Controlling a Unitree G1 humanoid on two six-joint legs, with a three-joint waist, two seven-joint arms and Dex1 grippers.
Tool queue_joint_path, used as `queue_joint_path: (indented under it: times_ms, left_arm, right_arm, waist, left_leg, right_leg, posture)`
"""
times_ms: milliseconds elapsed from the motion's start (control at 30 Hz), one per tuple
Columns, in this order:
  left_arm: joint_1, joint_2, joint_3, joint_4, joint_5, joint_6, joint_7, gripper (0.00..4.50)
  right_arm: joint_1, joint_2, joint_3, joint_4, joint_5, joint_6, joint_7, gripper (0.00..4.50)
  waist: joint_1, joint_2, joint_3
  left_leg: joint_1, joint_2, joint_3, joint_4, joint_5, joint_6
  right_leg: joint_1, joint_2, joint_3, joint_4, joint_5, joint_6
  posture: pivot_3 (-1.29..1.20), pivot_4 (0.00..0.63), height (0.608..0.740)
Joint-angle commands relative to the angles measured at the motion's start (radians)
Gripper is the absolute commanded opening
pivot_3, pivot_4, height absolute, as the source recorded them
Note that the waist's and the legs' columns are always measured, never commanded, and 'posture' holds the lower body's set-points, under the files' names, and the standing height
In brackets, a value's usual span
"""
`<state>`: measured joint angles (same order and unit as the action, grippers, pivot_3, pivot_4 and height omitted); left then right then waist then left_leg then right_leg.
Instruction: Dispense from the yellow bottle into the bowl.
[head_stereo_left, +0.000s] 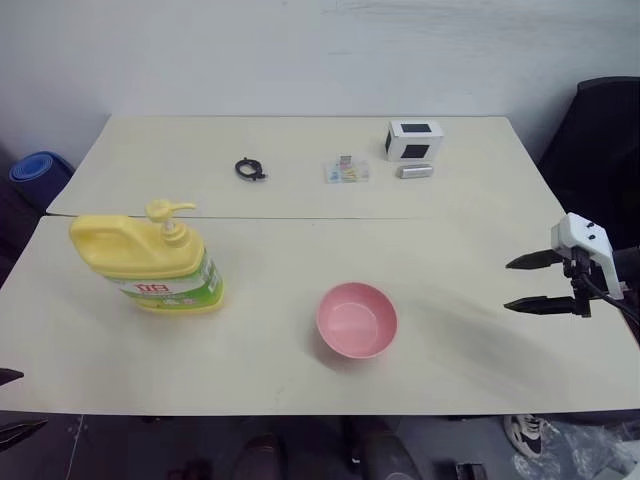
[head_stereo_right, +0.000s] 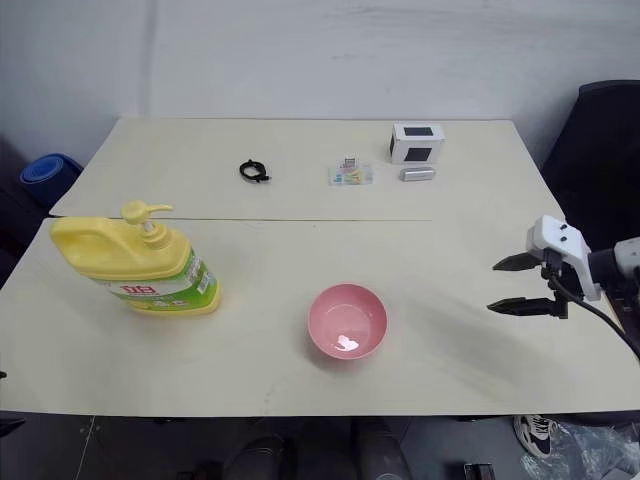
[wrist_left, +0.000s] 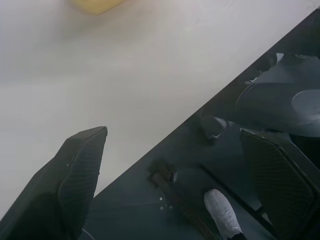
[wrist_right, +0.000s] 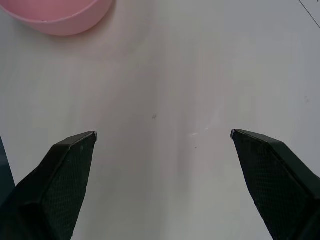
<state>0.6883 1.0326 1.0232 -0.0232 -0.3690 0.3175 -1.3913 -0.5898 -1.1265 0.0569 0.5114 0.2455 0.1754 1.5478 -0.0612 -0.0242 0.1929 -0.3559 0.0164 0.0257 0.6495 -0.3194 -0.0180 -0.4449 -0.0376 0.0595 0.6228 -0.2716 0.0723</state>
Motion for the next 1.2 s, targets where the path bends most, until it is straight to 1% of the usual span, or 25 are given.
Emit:
queue_joint_path:
  times_ms: [33,133,167,233,300,400,467,533,600,667,767,833,900,1000,1100,1200]
  left_arm:
    - [0.002,-0.005,0.026,-0.011,-0.01,0.006,-0.017,4.49]
    - [-0.062,-0.017,0.024,-0.063,-0.065,0.083,0.036,4.49]
    - [-0.08,-0.023,0.027,-0.091,-0.089,0.11,0.045,4.49]
    - [-0.123,-0.028,0.041,-0.172,-0.181,0.216,0.066,4.49]
    - [-0.166,-0.02,0.056,-0.259,-0.28,0.318,0.081,4.49]
    - [-0.228,0.031,0.083,-0.367,-0.446,0.482,0.082,4.49]
    - [-0.267,0.072,0.096,-0.438,-0.56,0.568,0.069,4.49]
    - [-0.293,0.119,0.096,-0.516,-0.633,0.611,0.038,4.49]
    - [-0.319,0.15,0.091,-0.562,-0.67,0.631,0.025,4.49]
    - [-0.372,0.186,0.027,-0.598,-0.676,0.6,0.036,4.49]
    - [-0.449,0.232,-0.118,-0.636,-0.633,0.528,0.066,4.49]
    - [-0.488,0.232,-0.193,-0.651,-0.601,0.475,0.07,4.49]
    - [-0.552,0.221,-0.297,-0.641,-0.582,0.434,0.117,4.49]
    - [-0.619,0.224,-0.395,-0.62,-0.545,0.399,0.144,4.49]
    - [-0.688,0.232,-0.465,-0.603,-0.545,0.394,0.159,4.5]
    - [-0.735,0.237,-0.506,-0.595,-0.556,0.406,0.16,4.5]
  right_arm:
    - [0.005,-0.013,-0.021,-0.036,0.009,-0.006,0.052,4.5]
    - [0.023,0.012,-0.03,-0.059,-0.012,-0.053,-0.022,4.5]
    - [0.03,0.015,-0.036,-0.074,-0.008,-0.043,-0.033,4.5]
    - [0.051,0.017,-0.057,-0.134,0.019,0.006,-0.046,4.5]
    - [0.082,0.012,-0.084,-0.23,0.058,0.069,-0.055,4.5]
    - [0.098,0.012,-0.13,-0.4,0.153,0.241,-0.094,4.5]
    - [0.133,0.015,-0.15,-0.56,0.212,0.321,-0.121,4.5]
    - [0.166,0.023,-0.144,-0.711,0.234,0.367,-0.163,4.5]
    - [0.181,0.025,-0.138,-0.798,0.252,0.402,-0.188,4.5]
    - [0.173,0.035,-0.106,-0.886,0.277,0.465,-0.223,4.5]
    - [0.147,0.066,-0.008,-0.98,0.228,0.494,-0.291,4.5]
    - [0.149,0.093,0.052,-1.035,0.199,0.51,-0.34,4.5]
    - [0.176,0.13,0.123,-1.075,0.134,0.489,-0.402,4.5]
    - [0.193,0.18,0.175,-1.096,0.079,0.497,-0.485,4.5]
    - [0.213,0.218,0.216,-1.117,0.055,0.498,-0.524,3.87]
    - [0.234,0.227,0.253,-1.147,0.049,0.495,-0.525,2.83]
  waist:
    - [0.0,0.0,0.0]
    - [0.001,0.0,0.0]
    - [0.001,0.0,0.0]
    - [0.001,0.0,0.0]
    - [0.002,0.0,0.0]
    - [0.003,0.0,0.0]
    - [0.002,0.0,0.0]
    - [0.001,-0.001,0.0]
    - [0.001,-0.001,0.0]
    - [0.002,-0.001,0.0]
    - [0.004,-0.001,0.0]
    - [0.003,-0.002,0.0]
    - [0.005,-0.002,0.0]
    - [0.006,-0.002,0.0]
    - [0.006,-0.003,0.0]
    - [0.007,-0.003,0.0]
  left_leg:
    - [0.0,0.0,0.0,0.0,0.0,0.0]
    - [0.0,0.0,0.0,0.0,0.0,0.0]
    - [0.0,0.0,0.0,0.0,0.0,0.0]
    - [0.0,0.001,0.0,0.001,0.0,0.0]
    - [0.0,0.001,0.0,0.001,0.0,0.0]
    - [0.0,0.001,-0.001,0.002,0.0,0.0]
    - [0.0,0.001,-0.002,0.002,0.0,0.0]
    - [0.0,0.002,-0.002,0.002,0.0,0.0]
    - [0.0,0.003,-0.002,0.002,-0.001,-0.001]
    - [0.0,0.003,-0.002,0.002,-0.001,-0.002]
    - [0.001,0.0,-0.002,0.003,-0.001,-0.002]
    - [0.001,0.0,-0.002,0.003,-0.001,-0.002]
    - [0.001,0.0,-0.001,0.003,-0.001,-0.002]
    - [0.0,0.0,-0.002,0.003,-0.001,-0.002]
    - [0.0,-0.001,-0.002,0.004,-0.001,-0.002]
    - [-0.001,-0.001,-0.002,0.005,-0.001,-0.002]
  right_leg:
    - [0.0,0.0,0.0,0.0,0.0,0.001]
    - [0.0,0.0,0.0,0.0,0.001,0.002]
    - [0.0,0.001,0.0,0.0,0.003,0.005]
    - [0.0,0.001,0.0,0.001,0.004,0.007]
    - [0.0,0.001,0.0,0.002,0.006,0.01]
    - [0.0,0.001,0.0,0.003,0.006,0.011]
    - [0.0,0.001,0.0,0.003,0.006,0.011]
    - [0.0,0.003,0.0,0.004,0.006,0.011]
    - [0.0,0.009,0.0,0.004,0.005,0.01]
    - [0.0,0.011,0.001,0.004,0.005,0.009]
    - [0.0,0.012,0.001,0.004,0.005,0.008]
    - [0.001,0.012,0.001,0.004,0.004,0.008]
    - [0.0,0.013,0.001,0.004,0.004,0.007]
    - [0.0,0.013,0.001,0.004,0.004,0.008]
    - [0.0,0.012,0.001,0.004,0.005,0.009]
    - [0.0,0.012,0.001,0.004,0.005,0.009]
  posture:
    - [0.0,0.15,0.74]
    - [0.0,0.15,0.74]
    - [0.0,0.15,0.74]
    - [0.0,0.15,0.74]
    - [0.0,0.15,0.74]
    - [0.0,0.15,0.74]
    - [0.0,0.15,0.74]
    - [0.0,0.15,0.74]
    - [0.0,0.15,0.74]
    - [0.0,0.15,0.74]
    - [0.0,0.15,0.74]
    - [0.0,0.15,0.74]
    - [0.0,0.15,0.74]
    - [0.0,0.15,0.74]
    - [0.0,0.15,0.74]
    - [0.0,0.15,0.74]
